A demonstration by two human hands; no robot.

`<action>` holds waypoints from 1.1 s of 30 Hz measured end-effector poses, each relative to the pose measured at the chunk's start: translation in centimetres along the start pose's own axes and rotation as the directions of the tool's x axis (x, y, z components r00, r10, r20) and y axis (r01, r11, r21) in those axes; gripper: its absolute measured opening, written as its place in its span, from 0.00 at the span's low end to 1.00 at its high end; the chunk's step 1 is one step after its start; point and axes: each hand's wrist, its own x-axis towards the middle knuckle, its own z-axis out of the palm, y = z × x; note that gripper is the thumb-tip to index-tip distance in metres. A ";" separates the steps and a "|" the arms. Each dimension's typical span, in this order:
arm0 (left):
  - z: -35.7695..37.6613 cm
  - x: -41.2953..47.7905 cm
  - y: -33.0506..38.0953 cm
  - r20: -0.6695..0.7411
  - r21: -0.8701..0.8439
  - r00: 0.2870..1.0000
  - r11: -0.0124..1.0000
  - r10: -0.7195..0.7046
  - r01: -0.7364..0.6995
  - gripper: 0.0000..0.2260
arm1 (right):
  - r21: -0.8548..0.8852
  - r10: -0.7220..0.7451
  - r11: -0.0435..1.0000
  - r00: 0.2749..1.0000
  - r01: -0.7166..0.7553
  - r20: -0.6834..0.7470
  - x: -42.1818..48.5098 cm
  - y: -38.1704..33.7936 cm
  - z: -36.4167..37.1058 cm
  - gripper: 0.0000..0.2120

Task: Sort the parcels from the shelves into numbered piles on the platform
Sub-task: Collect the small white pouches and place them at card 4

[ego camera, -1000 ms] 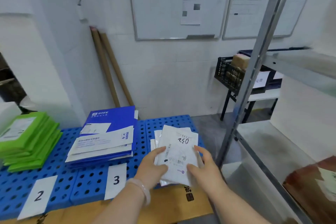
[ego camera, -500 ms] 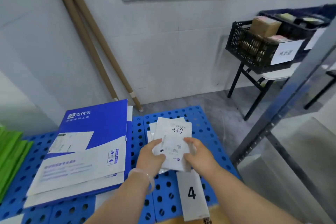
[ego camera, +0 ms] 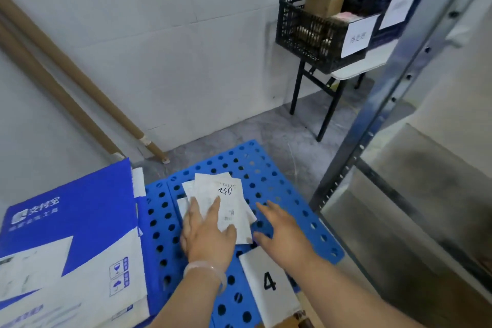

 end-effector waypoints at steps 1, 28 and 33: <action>0.3 -0.5 1.0 0.035 0.048 0.994 0.993 0.108 -0.110 0.28 | -0.044 0.000 0.999 0.999 -0.001 -0.033 -1.3 0.7 -0.6 0.31; 16.8 -37.1 13.1 0.542 0.070 0.400 0.434 0.739 -0.898 0.31 | -0.034 0.395 0.882 0.777 -0.469 -0.490 -46.0 21.9 -5.7 0.39; 21.9 -42.7 12.1 0.607 0.036 0.382 0.456 0.697 -0.889 0.31 | 0.046 0.497 0.841 0.738 -0.539 -0.457 -51.4 26.6 -3.5 0.40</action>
